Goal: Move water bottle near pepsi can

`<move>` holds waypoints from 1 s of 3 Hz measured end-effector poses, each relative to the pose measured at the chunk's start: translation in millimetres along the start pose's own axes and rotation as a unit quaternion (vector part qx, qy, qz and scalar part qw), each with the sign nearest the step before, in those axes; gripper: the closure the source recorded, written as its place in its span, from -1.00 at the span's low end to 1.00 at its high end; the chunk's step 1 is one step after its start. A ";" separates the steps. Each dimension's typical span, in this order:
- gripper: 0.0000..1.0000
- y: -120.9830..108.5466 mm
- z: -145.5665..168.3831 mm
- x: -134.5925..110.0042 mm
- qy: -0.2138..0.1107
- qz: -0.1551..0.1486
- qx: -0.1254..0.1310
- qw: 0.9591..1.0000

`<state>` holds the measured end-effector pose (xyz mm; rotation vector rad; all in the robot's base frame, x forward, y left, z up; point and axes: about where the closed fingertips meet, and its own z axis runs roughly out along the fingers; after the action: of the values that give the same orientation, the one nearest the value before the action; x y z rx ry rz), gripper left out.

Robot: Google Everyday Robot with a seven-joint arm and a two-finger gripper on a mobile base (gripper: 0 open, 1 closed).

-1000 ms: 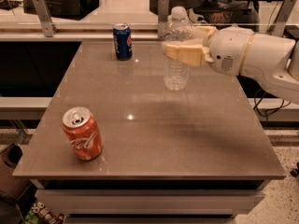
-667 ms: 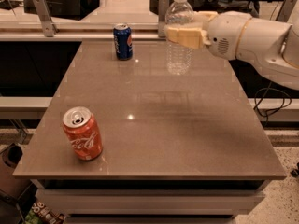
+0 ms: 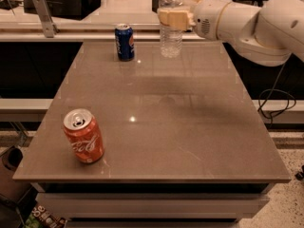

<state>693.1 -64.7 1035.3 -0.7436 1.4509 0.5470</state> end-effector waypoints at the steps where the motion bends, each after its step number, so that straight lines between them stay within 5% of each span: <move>1: 1.00 -4.3 34.0 9.4 -0.002 0.010 -0.011 1.000; 3: 1.00 3.0 78.3 48.5 0.017 0.039 -0.019 0.999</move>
Offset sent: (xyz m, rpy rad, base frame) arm 0.0637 0.0540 -0.0545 0.0268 0.0903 0.0275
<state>747.0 -10.2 984.3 -0.7306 1.5096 0.6265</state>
